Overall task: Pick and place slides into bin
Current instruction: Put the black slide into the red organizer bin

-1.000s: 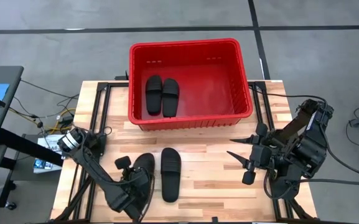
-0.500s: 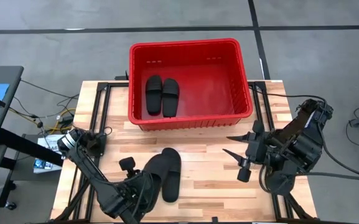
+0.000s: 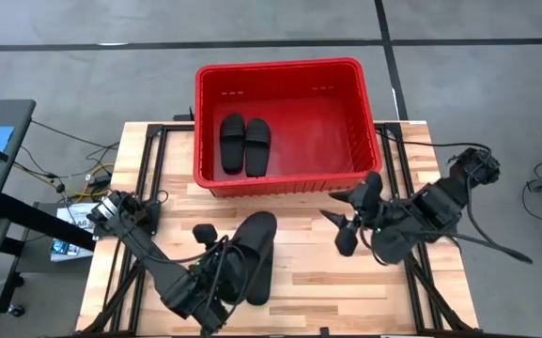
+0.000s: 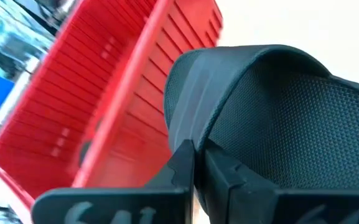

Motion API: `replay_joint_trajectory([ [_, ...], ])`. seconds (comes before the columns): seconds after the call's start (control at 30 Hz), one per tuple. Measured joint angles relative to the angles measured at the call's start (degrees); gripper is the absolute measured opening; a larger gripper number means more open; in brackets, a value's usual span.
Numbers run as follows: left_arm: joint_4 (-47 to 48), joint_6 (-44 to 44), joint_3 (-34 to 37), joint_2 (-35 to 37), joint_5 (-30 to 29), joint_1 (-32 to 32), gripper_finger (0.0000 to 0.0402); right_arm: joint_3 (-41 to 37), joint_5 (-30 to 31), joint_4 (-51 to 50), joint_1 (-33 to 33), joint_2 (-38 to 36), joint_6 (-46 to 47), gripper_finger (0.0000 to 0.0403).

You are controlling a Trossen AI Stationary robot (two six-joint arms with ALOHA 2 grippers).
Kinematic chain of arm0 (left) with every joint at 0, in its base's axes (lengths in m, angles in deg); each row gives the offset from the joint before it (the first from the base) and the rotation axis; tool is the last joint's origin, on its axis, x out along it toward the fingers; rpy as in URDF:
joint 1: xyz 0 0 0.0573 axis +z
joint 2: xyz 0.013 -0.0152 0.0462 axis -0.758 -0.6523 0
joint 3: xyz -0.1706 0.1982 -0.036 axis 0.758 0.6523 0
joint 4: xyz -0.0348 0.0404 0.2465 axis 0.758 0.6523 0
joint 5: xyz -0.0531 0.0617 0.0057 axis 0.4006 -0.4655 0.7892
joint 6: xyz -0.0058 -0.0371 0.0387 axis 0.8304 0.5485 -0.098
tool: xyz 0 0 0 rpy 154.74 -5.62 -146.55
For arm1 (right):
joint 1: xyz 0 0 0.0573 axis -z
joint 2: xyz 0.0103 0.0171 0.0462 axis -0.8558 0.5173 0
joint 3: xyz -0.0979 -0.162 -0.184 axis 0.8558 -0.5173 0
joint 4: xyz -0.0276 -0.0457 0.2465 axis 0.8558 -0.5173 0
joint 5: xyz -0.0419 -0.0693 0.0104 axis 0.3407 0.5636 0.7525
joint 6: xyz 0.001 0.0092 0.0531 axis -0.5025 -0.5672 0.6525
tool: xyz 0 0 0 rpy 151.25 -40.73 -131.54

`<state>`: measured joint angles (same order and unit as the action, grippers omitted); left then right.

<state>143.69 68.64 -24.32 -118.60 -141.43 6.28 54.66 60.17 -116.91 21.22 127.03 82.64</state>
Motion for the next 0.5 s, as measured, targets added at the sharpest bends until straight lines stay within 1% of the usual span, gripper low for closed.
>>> replay_joint_trajectory([
  [0.13, -0.01, -2.90, 0.00, 0.00, -3.33, 1.70, 0.0000, 0.00, -3.96, 1.24, 3.58, 0.00, 1.46, 0.0213],
  [0.3, 0.01, -5.69, 0.00, 0.00, -6.71, 3.62, 0.0000, 0.00, -9.87, 5.58, 8.97, 0.00, -0.56, 0.0208],
  [0.5, 0.00, -6.98, -0.02, 0.01, -9.61, 4.89, 0.0000, 0.00, -20.83, 8.39, 16.15, 0.19, -2.56, 0.0202],
])
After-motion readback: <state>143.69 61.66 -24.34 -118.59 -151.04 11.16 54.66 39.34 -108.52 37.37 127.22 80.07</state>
